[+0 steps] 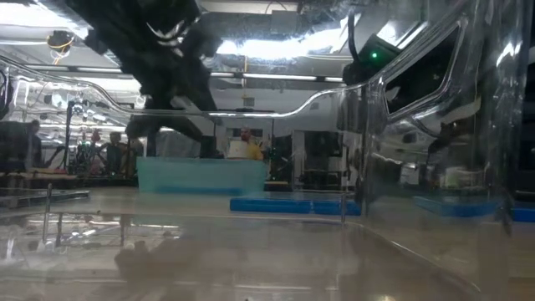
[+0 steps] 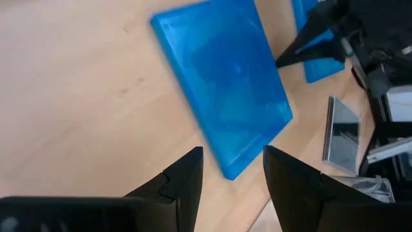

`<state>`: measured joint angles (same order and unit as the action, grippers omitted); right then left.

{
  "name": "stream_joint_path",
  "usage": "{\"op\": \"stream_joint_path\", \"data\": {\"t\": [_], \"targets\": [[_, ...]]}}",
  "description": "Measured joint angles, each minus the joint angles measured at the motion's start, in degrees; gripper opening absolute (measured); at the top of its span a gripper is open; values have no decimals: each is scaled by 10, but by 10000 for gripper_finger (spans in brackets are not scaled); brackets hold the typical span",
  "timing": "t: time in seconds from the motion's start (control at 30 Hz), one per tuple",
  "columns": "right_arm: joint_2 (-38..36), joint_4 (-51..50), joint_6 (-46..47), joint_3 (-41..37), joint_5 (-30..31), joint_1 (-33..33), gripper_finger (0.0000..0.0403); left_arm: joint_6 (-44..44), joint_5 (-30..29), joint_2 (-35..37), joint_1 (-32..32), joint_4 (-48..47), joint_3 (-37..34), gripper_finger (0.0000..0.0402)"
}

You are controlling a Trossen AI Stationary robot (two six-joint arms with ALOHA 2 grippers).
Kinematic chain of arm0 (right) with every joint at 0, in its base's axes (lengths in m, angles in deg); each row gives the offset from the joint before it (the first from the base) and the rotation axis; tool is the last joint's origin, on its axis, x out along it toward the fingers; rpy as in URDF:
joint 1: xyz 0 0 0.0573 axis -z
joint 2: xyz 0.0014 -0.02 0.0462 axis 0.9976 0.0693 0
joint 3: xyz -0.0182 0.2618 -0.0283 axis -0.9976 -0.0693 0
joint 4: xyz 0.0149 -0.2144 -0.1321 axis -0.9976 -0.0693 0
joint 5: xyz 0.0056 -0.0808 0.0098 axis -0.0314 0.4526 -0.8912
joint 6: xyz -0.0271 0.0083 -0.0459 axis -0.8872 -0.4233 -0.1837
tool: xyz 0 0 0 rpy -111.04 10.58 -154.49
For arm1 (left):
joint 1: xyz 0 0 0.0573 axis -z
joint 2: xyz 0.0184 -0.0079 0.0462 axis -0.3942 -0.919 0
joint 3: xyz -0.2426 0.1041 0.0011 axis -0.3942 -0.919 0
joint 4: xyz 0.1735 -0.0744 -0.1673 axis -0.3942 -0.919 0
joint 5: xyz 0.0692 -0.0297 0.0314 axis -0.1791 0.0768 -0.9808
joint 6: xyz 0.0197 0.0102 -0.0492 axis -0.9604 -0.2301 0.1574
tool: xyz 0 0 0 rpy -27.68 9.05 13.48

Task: Pick & place jewel cases by type
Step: Put the left blue cd case into the green bin

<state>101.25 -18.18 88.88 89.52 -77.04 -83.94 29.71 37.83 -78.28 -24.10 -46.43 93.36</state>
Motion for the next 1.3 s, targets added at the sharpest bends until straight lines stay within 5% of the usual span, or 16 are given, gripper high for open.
{"op": "stream_joint_path", "data": {"t": [0.4,1.3], "targets": [[17,23,-18,0,-12,8,9,45,39,-124,0,139,0,155],[18,30,-34,-2,-16,8,9,65,27,-267,-28,263,25,156]]}}
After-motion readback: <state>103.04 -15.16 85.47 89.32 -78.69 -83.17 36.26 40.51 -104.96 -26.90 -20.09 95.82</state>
